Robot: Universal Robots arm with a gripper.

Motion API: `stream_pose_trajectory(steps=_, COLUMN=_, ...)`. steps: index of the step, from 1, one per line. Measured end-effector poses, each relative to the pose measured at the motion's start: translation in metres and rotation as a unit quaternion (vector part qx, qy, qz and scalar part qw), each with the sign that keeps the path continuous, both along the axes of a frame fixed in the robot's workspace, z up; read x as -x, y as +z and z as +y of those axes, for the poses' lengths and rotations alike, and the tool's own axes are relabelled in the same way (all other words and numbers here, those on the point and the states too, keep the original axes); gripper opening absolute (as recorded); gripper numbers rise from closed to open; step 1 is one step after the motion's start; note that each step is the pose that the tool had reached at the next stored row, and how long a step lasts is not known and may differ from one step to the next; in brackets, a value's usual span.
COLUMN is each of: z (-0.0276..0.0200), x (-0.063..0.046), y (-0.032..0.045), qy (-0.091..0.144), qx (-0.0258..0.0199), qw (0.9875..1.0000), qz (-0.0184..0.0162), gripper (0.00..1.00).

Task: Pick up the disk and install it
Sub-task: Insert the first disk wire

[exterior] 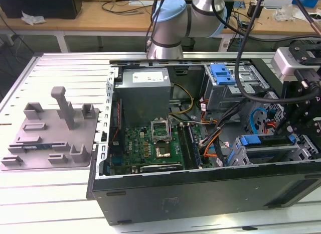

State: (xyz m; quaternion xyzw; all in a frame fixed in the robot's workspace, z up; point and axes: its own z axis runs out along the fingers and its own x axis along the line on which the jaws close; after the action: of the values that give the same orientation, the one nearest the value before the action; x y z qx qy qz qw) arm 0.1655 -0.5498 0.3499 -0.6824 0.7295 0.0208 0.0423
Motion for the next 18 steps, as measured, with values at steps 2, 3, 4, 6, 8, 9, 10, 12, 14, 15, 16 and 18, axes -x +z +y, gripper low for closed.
stream_pose_trajectory(steps=2, z=0.0005, x=0.0002, y=-0.0001, qy=0.0, qx=0.0, qw=1.0, qz=0.0, gripper=0.17)
stream_pose_trajectory(steps=3, z=0.0008, x=0.0003, y=-0.0001, qy=0.0, qx=0.0, qw=1.0, qz=0.0, gripper=0.17)
stream_pose_trajectory(steps=4, z=0.001, x=0.0003, y=-0.0002, qy=0.0, qx=0.0, qw=1.0, qz=0.0, gripper=0.17)
stream_pose_trajectory(steps=6, z=0.0013, x=0.0003, y=-0.0002, qy=0.0, qx=0.0001, qw=1.0, qz=0.0, gripper=0.17)
stream_pose_trajectory(steps=8, z=0.0013, x=0.0003, y=-0.0005, qy=0.0, qx=0.0001, qw=1.0, qz=0.0, gripper=0.17)
stream_pose_trajectory(steps=9, z=0.0013, x=0.0003, y=-0.0006, qy=0.0, qx=0.0001, qw=1.0, qz=0.0, gripper=0.17)
stream_pose_trajectory(steps=10, z=0.0013, x=0.0003, y=-0.0006, qy=0.0, qx=0.0, qw=1.0, qz=0.0, gripper=0.17)
stream_pose_trajectory(steps=12, z=0.0013, x=0.0003, y=-0.0006, qy=0.0, qx=0.0, qw=1.0, qz=0.0, gripper=0.17)
stream_pose_trajectory(steps=14, z=0.0013, x=0.0003, y=-0.0006, qy=0.0, qx=0.0001, qw=1.0, qz=0.0, gripper=0.17)
stream_pose_trajectory(steps=15, z=0.0013, x=0.0003, y=-0.0007, qy=0.0, qx=0.0, qw=1.0, qz=0.0, gripper=0.17)
stream_pose_trajectory(steps=16, z=0.0015, x=0.0003, y=-0.0009, qy=0.0, qx=-0.0002, qw=1.0, qz=0.0, gripper=0.17)
stream_pose_trajectory(steps=18, z=0.0018, x=0.0003, y=-0.0007, qy=0.0, qx=0.0, qw=1.0, qz=0.0, gripper=0.17)
